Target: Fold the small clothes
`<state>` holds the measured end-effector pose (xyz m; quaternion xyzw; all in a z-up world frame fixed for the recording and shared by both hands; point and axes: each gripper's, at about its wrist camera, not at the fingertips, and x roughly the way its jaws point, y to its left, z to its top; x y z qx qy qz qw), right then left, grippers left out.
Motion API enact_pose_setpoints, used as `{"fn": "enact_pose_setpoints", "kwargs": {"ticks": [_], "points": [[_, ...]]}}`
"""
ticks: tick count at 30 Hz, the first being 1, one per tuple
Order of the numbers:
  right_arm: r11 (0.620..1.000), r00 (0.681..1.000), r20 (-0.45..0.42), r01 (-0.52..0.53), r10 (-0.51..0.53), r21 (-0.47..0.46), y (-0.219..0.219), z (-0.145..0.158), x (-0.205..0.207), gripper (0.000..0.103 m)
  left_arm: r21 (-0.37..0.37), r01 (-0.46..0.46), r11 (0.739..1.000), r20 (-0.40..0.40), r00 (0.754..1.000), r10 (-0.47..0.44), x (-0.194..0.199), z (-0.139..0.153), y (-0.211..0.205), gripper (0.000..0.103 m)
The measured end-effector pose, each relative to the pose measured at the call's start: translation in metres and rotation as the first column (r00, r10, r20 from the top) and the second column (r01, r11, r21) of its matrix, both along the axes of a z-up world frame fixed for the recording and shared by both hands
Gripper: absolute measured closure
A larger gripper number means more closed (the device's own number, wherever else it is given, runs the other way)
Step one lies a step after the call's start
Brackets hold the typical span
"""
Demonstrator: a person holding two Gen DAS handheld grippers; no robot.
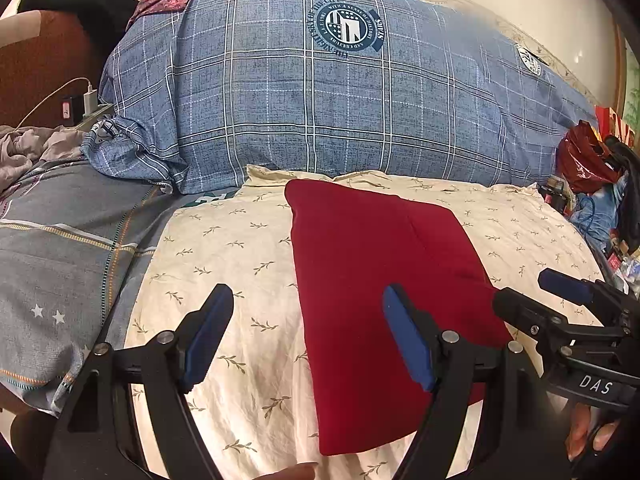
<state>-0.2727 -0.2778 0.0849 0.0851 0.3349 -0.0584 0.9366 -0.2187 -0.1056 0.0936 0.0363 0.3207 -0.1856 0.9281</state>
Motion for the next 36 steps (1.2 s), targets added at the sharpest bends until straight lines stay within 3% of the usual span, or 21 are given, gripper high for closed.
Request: {"fn": "enact_pose_setpoints", "kwargs": {"ticks": [36], "points": [[1.000,0.999,-0.035,-0.011,0.011,-0.005,0.0062,-0.0068,0.0060,0.018,0.028,-0.004,1.000,0.014,1.000,0.004,-0.0012,-0.0038,-0.0010,0.026]]}}
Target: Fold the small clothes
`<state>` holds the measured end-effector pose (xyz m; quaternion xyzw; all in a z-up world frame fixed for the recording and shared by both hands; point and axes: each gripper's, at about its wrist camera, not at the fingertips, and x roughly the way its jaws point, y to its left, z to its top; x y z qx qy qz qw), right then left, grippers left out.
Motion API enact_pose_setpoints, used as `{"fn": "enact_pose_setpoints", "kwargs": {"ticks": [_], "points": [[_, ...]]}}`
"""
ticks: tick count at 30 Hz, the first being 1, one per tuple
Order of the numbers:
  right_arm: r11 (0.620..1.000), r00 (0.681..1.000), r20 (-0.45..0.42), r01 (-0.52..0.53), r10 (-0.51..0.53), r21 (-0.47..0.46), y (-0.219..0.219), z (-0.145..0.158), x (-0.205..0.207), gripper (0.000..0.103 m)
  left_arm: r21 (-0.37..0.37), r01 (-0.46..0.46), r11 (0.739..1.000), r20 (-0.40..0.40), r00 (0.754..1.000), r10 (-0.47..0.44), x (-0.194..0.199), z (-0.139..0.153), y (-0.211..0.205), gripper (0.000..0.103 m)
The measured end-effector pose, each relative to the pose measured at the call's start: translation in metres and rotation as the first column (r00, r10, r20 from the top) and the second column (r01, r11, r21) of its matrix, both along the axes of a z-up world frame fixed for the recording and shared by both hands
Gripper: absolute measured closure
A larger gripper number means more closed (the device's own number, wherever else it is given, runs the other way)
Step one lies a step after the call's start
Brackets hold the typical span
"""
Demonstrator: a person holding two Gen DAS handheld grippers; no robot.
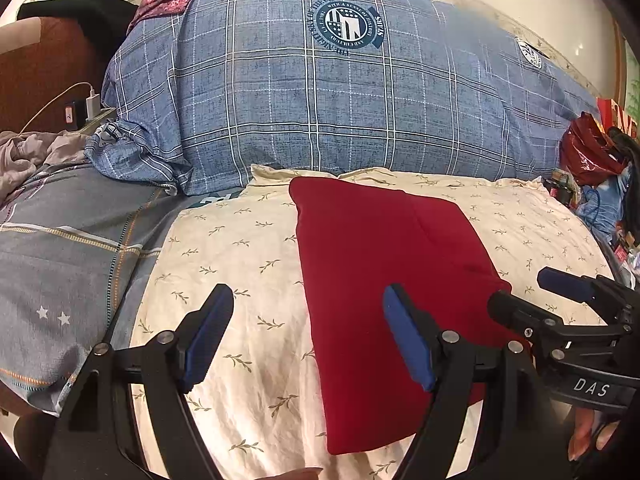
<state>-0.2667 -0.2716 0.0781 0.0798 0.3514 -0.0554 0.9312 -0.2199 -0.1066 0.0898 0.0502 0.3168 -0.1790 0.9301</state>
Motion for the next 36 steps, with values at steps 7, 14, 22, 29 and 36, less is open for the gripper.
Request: {"fn": "enact_pose_setpoints", "kwargs": {"ticks": [7,14,22,29,36], "points": [[1.000,1.000,-0.006,-0.005,0.005,-0.004,0.004,-0.001,0.003,0.018,0.004,0.000,1.000,-0.003,1.000,0.000,0.000,-0.002,0.001,0.026],[1.000,1.000,-0.016,-0.009,0.009,-0.008,0.006,-0.004,0.007,0.018,0.008,0.003,1.000,-0.009,1.000,-0.003,0.003,-0.005,0.000,0.026],[1.000,1.000,-0.021,-0.019,0.018,-0.021,0.013,-0.005,0.009,0.018,0.001,-0.003,1.000,-0.017,1.000,0.003,0.006,-0.007,0.004,0.026],[0.999,0.999,-0.030,-0.025,0.024,-0.028,0.015,-0.008,0.014,0.018,0.001,-0.003,1.000,-0.032,0.999,0.003,0.012,-0.013,0.006,0.026],[0.999,0.999,-0.044,-0.027,0.026,-0.028,0.015,-0.012,0.019,0.018,0.000,0.001,1.000,-0.049,0.999,-0.001,0.018,-0.017,0.005,0.026]]}}
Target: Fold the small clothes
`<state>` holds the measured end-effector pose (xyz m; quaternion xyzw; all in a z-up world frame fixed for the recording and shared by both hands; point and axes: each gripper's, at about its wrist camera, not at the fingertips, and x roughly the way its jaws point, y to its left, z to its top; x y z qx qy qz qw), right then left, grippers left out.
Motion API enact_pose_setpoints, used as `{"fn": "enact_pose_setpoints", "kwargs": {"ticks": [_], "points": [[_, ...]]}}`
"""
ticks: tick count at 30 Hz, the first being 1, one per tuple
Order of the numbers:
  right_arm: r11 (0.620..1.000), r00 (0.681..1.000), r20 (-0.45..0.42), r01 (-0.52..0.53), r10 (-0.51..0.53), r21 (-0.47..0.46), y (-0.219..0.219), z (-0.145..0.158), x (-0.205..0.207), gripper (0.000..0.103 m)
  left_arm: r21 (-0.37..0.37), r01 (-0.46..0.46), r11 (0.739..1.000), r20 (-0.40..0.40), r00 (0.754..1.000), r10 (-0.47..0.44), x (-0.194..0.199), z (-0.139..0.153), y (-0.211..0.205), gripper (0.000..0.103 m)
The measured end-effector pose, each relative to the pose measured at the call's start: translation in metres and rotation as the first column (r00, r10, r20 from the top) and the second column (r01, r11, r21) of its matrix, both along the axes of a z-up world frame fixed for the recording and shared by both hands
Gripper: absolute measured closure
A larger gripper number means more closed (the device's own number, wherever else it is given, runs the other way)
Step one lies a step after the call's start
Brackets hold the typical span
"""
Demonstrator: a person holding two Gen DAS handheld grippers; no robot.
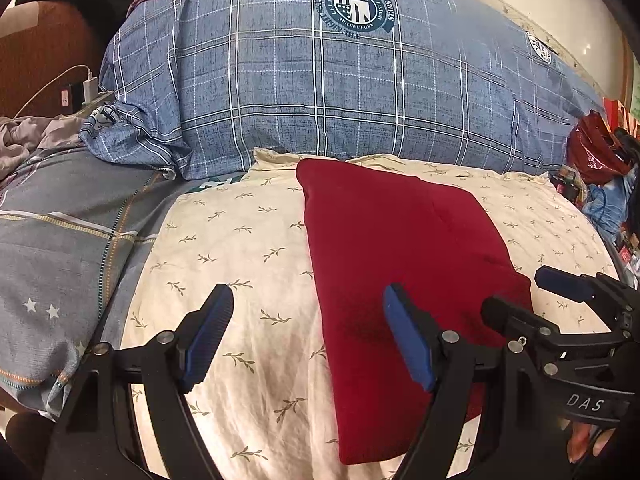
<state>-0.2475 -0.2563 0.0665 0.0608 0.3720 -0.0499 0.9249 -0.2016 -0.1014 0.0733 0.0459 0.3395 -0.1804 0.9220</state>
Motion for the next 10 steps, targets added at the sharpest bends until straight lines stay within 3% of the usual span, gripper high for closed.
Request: {"fn": "enact_pose_setpoints", "kwargs": {"ticks": [10], "points": [[1.000,1.000,0.010,0.005,-0.005,0.011,-0.0057,-0.0017,0.0068,0.018,-0.006,0.010,1.000,-0.006,1.000,-0.010,0.0076,-0.0048,-0.0024,0.026]]}}
